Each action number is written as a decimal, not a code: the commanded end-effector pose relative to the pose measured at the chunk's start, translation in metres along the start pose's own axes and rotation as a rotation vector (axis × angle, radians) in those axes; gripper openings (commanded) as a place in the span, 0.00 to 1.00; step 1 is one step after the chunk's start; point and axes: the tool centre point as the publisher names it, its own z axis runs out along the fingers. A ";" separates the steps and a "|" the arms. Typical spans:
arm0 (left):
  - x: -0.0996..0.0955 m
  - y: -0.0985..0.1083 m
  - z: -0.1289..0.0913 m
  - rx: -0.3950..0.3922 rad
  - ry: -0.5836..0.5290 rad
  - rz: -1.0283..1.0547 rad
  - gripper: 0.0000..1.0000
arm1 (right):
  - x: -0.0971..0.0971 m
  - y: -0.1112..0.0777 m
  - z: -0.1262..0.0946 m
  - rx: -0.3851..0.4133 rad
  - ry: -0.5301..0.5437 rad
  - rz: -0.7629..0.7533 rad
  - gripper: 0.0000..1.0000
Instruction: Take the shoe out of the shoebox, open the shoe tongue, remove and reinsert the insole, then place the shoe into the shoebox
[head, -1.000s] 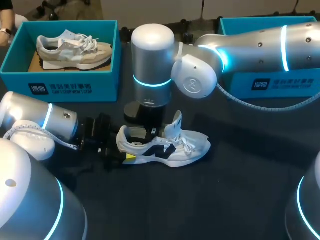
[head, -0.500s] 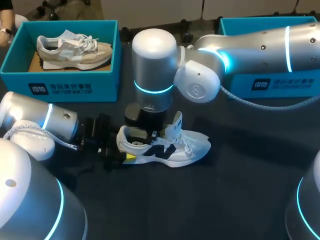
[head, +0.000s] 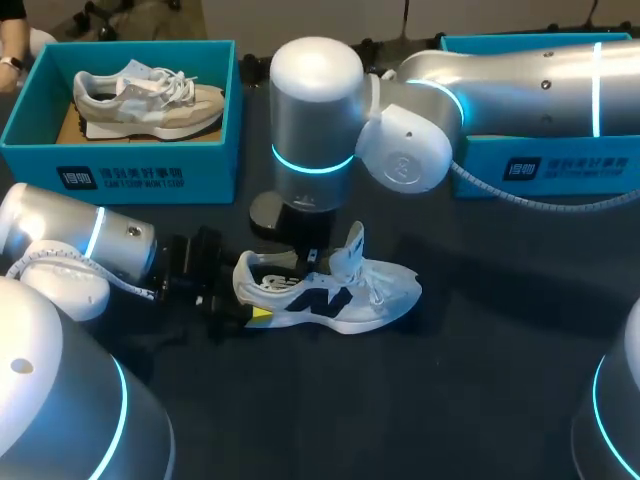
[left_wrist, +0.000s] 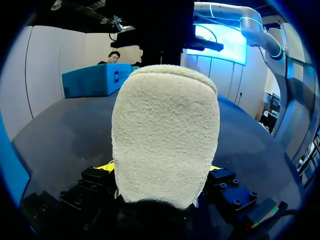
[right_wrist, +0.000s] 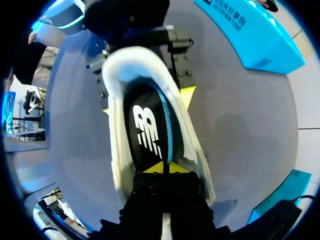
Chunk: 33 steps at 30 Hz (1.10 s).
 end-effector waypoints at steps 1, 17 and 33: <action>0.000 0.000 0.000 -0.004 -0.001 -0.001 0.00 | 0.000 -0.011 -0.015 -0.038 -0.005 -0.004 0.00; 0.000 0.000 0.000 -0.004 -0.001 -0.001 0.00 | 0.000 -0.025 -0.045 -0.075 -0.015 -0.031 0.00; 0.000 0.000 0.000 -0.004 -0.001 -0.001 0.00 | 0.003 0.016 -0.053 -0.067 0.028 -0.125 0.00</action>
